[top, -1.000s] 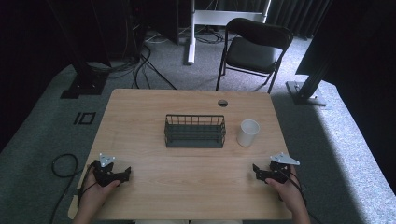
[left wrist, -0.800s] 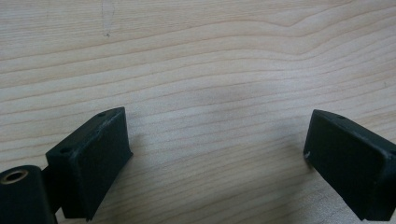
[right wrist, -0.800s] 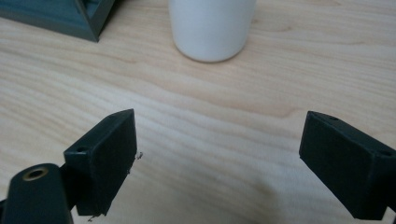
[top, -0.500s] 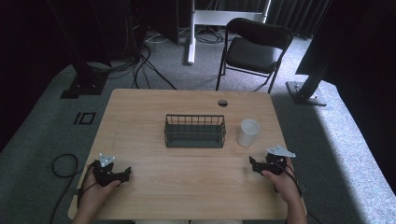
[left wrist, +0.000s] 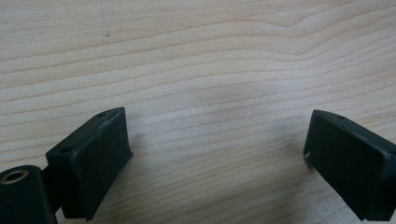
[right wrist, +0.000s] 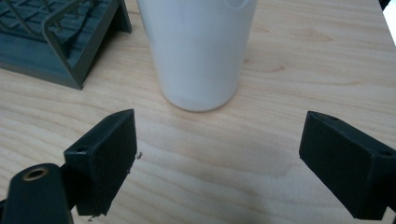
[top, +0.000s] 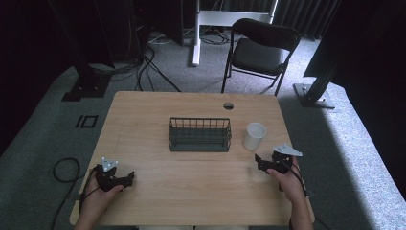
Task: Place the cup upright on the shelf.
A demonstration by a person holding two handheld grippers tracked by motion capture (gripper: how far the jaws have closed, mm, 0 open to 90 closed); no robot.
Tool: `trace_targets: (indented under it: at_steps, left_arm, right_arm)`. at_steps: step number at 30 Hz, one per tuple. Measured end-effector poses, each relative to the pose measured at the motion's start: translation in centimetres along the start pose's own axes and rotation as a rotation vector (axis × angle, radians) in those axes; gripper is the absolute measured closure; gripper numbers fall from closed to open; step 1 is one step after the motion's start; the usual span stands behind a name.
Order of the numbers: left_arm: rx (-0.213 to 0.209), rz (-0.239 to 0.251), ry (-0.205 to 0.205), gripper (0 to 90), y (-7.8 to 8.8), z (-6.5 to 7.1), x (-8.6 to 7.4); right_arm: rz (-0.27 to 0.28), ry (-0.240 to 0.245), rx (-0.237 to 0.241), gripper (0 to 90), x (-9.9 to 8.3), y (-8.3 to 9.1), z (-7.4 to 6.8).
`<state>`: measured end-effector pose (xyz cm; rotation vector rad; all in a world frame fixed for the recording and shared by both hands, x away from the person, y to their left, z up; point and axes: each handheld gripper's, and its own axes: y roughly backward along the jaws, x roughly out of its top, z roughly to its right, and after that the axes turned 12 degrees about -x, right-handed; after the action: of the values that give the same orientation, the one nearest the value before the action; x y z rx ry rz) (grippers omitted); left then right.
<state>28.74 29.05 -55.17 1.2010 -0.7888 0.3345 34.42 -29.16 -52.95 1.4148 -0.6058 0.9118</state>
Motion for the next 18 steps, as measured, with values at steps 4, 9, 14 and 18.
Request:
trace_targets:
  at_steps: [4, 9, 14, 18]
  left_arm:
    - [0.0, 0.0, 0.0, 7.3, 0.0, 0.0, 0.0]
    - [0.0, 0.0, 0.0, 7.3, 0.0, 0.0, 0.0]
    - [0.0, 0.0, 0.0, 7.3, 0.0, 0.0, 0.0]
    - [0.0, 0.0, 0.0, 7.3, 0.0, 0.0, 0.0]
  right_arm:
    - [0.008, 0.002, 0.0, 11.1, 0.5, -0.3, -0.1]
    - [0.024, -0.008, -0.004, 11.0, 1.2, -0.7, -0.2]
    - [0.045, -0.017, 0.003, 11.0, 1.9, -1.1, -0.5]
    - [0.06, -0.02, 0.008, 11.0, 2.3, -1.5, -0.6]
